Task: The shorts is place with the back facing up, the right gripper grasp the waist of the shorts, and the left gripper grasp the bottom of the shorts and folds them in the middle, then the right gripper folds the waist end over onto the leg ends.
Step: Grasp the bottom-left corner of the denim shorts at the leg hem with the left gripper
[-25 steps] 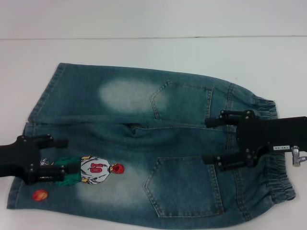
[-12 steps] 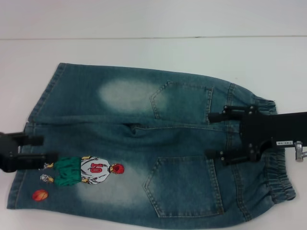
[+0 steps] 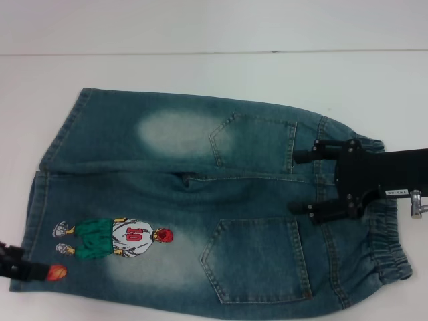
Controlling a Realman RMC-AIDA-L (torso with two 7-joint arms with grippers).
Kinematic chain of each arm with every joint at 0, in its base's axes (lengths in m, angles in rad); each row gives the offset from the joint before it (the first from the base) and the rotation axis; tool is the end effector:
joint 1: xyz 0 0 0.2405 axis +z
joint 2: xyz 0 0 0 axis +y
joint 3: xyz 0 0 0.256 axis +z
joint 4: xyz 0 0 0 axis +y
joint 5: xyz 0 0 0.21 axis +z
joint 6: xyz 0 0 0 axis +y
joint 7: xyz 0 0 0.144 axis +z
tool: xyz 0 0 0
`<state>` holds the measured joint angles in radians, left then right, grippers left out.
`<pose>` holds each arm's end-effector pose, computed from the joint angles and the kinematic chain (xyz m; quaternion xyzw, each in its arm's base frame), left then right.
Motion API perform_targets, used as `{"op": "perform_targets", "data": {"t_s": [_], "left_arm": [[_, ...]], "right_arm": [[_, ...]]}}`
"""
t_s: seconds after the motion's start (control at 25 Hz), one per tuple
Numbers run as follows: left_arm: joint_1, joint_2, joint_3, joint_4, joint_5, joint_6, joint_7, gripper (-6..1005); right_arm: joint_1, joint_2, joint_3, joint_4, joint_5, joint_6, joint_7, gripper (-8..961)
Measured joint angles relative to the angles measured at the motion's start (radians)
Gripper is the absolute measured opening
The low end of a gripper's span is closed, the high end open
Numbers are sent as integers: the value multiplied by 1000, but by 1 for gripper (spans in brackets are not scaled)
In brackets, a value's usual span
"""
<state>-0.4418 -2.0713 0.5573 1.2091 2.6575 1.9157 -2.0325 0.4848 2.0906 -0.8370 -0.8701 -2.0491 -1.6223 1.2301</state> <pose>-0.3153 0.2718 0.0879 -0.8695 -0.4809 0.0444 0.1035 0.2484 0.3216 0.0062 -0.9797 0.0500 0.1609 0.1087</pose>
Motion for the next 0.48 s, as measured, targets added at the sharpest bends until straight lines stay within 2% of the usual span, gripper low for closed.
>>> {"op": "perform_targets", "data": {"t_s": [0.32,0.48], "left_arm": [[7,-9,6,29,88,-51,-28,821],[10,-21,8,23,131,-80,-29,821]], "right_arm": [[-9,-2,-5,-11,-1,1,-9,916],[-10,-3,-5,-11,-2,1,-12,916]]}}
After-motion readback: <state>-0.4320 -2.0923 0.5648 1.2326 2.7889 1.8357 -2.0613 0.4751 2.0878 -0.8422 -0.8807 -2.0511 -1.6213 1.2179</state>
